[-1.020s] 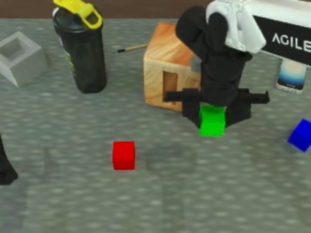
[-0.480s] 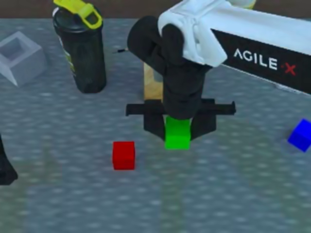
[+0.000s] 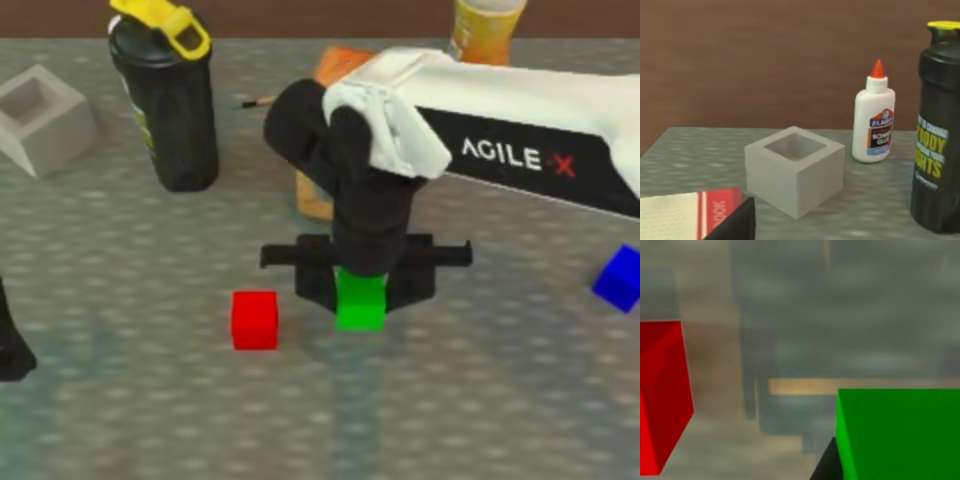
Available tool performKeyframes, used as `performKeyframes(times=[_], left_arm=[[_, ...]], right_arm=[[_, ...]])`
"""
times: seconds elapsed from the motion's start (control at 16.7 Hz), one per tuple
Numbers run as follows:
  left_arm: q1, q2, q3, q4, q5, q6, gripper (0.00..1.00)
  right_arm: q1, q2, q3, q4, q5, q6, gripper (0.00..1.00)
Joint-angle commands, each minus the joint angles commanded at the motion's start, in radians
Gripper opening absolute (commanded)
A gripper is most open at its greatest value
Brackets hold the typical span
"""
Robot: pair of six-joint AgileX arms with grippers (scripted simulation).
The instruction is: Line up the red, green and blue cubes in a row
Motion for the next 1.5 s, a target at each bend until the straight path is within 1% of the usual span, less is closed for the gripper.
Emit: performKeyframes(times=[0.18,0.42,1.2,1.26,1.5], left_arm=[[0.0,0.0,0.0,0.0,0.0,0.0,1.0],[0.0,0.0,0.0,0.0,0.0,0.0,1.0],[0.0,0.0,0.0,0.0,0.0,0.0,1.0],[0.0,0.0,0.0,0.0,0.0,0.0,1.0],[0.0,0.0,0.0,0.0,0.0,0.0,1.0]], right_arm=[[0.003,0.021,-0.056,0.073,0.001,-0.001,0.0],[0.004,0.023,-0.062,0.081,0.001,-0.001,0.0],[0.004,0.023,-0.062,0.081,0.001,-0.001,0.98],[0.004,0.023,-0.062,0.081,0.001,-0.001,1.0],[0.004,0.023,-0.062,0.081,0.001,-0.001,1.0]])
